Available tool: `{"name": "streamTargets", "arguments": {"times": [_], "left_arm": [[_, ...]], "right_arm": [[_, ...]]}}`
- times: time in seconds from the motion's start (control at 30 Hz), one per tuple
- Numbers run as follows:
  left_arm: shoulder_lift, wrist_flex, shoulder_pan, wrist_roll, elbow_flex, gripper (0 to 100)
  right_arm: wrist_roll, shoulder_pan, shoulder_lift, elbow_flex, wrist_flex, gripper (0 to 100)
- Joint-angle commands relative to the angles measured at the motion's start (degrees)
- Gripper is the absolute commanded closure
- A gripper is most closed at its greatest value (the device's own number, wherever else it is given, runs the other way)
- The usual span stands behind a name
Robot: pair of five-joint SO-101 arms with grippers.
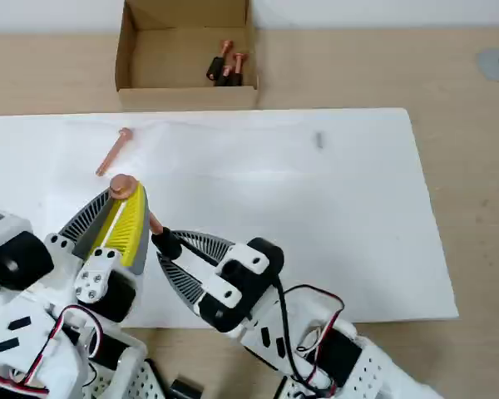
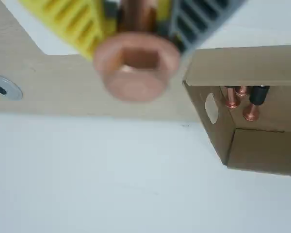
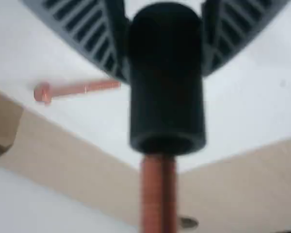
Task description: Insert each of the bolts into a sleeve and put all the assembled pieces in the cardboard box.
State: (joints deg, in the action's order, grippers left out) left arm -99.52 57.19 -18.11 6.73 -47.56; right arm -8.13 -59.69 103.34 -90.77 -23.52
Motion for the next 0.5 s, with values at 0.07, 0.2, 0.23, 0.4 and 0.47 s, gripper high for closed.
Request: {"name": "streamTargets", "arguments": {"times": [0.07,0.2,0.23,0.4,0.47], "left_arm": [[0.8,0.1,-1.0,0.6,2.5,99],[0.8,0.1,-2.9,0.6,2.5,99],[0.8,0.1,-3.3,0.6,2.5,99],[0.9,0.0,-4.7,0.5,2.5,99],[0.9,0.0,-4.9,0.4,2.5,99]], "right_arm": [[-0.5,2.1,9.5,-0.7,3.4,98.9],[-0.5,2.0,9.5,-0.7,3.4,98.9],[-0.5,2.0,9.5,-0.7,3.4,98.9],[-0.5,2.0,9.5,-0.7,3.4,98.9],[-0.6,2.0,9.5,-0.7,3.4,98.9]]}}
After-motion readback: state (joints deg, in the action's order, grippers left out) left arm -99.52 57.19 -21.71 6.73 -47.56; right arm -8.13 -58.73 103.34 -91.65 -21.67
